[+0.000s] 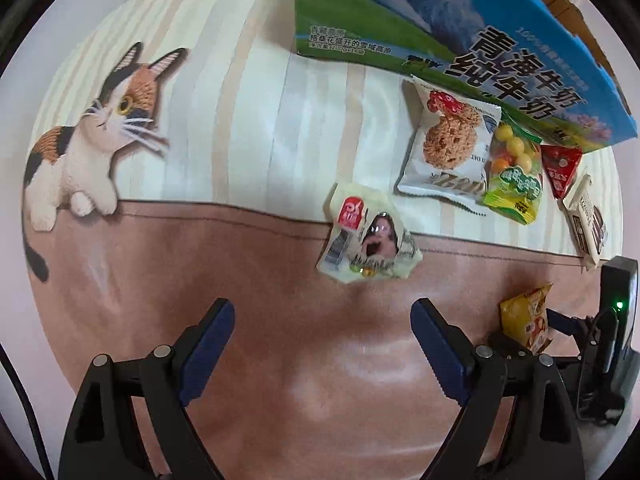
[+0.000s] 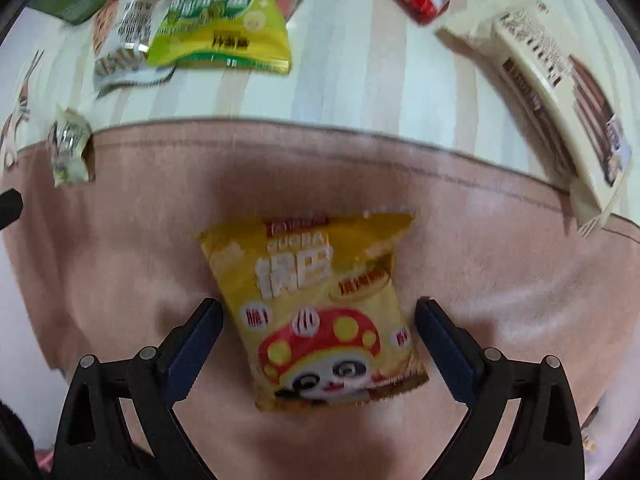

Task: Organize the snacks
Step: 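Grasp the girl-print bread packet with left tool while right tool grasps yellow GUOBA bag, then carry both bags into the box and open both tools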

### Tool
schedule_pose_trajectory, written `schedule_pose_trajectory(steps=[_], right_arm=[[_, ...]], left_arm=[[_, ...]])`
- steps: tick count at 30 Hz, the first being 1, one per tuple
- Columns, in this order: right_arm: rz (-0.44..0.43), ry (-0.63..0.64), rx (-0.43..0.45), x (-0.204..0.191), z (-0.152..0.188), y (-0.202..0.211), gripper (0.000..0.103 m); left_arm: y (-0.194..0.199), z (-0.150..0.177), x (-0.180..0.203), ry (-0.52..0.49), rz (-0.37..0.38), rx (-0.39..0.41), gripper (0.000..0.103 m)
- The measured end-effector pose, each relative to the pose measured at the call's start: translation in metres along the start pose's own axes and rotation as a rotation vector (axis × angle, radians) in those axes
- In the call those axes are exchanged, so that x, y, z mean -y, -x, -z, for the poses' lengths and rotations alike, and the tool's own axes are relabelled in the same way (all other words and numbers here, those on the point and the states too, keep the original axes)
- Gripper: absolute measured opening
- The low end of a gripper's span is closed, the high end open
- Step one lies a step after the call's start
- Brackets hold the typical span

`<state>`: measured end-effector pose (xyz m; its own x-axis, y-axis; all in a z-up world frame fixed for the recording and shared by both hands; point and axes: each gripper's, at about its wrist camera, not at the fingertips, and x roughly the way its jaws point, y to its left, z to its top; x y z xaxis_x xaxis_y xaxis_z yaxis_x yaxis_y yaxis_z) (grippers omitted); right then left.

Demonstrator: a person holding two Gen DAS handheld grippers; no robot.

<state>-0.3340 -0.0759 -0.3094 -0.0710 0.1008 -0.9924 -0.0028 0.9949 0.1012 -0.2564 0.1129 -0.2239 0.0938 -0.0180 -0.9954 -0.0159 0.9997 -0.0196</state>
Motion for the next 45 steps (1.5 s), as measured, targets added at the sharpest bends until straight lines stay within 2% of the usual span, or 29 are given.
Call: schedule_pose_trajectory(steps=[2, 4, 8, 11, 13, 15, 17, 18, 19, 21, 24, 30, 32, 34, 37, 41, 45], right_arm=[[-0.010, -0.048, 0.031, 0.004, -0.004, 0.006, 0.096], [-0.028, -0.078, 0.052, 0.008, -0.012, 0.010, 0.093], [-0.044, -0.088, 0.033, 0.007, -0.015, 0.010, 0.093], [-0.038, -0.085, 0.012, 0.007, -0.018, 0.008, 0.094], [-0.031, -0.070, -0.008, -0.001, -0.011, 0.000, 0.095], [-0.009, -0.041, -0.041, -0.006, -0.004, -0.007, 0.095], [0.001, -0.042, -0.036, -0.012, -0.004, -0.010, 0.095], [-0.003, -0.055, -0.025, -0.016, -0.004, -0.011, 0.093], [-0.006, -0.063, -0.015, -0.011, 0.000, -0.011, 0.092], [-0.012, -0.067, 0.016, -0.008, 0.005, -0.010, 0.076], [-0.061, -0.073, 0.038, -0.009, 0.015, -0.001, 0.066], [-0.137, -0.072, 0.061, -0.022, 0.031, 0.018, 0.059], [-0.161, -0.067, 0.071, -0.028, 0.036, 0.025, 0.058], [-0.189, -0.066, 0.083, -0.032, 0.038, 0.035, 0.057], [-0.245, -0.060, 0.123, -0.040, 0.040, 0.061, 0.057], [-0.327, -0.050, 0.228, -0.042, 0.024, 0.116, 0.057], [-0.365, -0.040, 0.341, -0.034, 0.000, 0.182, 0.057]], left_arm=[[-0.010, -0.013, -0.001, 0.003, 0.023, -0.018, 0.090], [-0.022, -0.025, -0.002, 0.016, 0.078, -0.045, 0.090], [-0.044, -0.042, -0.001, 0.011, 0.096, -0.078, 0.089], [-0.050, -0.051, -0.001, 0.003, 0.095, -0.060, 0.073], [-0.051, -0.054, -0.001, 0.005, 0.096, -0.040, 0.051], [-0.053, -0.056, -0.002, 0.020, 0.100, -0.043, 0.051], [-0.059, -0.056, -0.003, 0.035, 0.110, -0.044, 0.051], [-0.059, -0.055, -0.006, 0.043, 0.115, -0.046, 0.050], [-0.059, -0.054, -0.009, 0.049, 0.118, -0.049, 0.046], [-0.055, -0.045, -0.017, 0.067, 0.130, -0.050, 0.046], [-0.053, -0.030, -0.025, 0.088, 0.138, -0.059, 0.044], [-0.047, -0.010, -0.036, 0.104, 0.150, -0.062, 0.044], [-0.040, -0.014, -0.036, 0.110, 0.174, -0.057, 0.044], [-0.021, 0.007, -0.029, 0.108, 0.209, -0.036, 0.044], [0.011, 0.007, -0.024, 0.088, 0.262, 0.003, 0.044], [0.068, -0.006, -0.014, 0.053, 0.339, 0.100, 0.044], [0.113, -0.037, 0.007, 0.032, 0.405, 0.180, 0.044]])
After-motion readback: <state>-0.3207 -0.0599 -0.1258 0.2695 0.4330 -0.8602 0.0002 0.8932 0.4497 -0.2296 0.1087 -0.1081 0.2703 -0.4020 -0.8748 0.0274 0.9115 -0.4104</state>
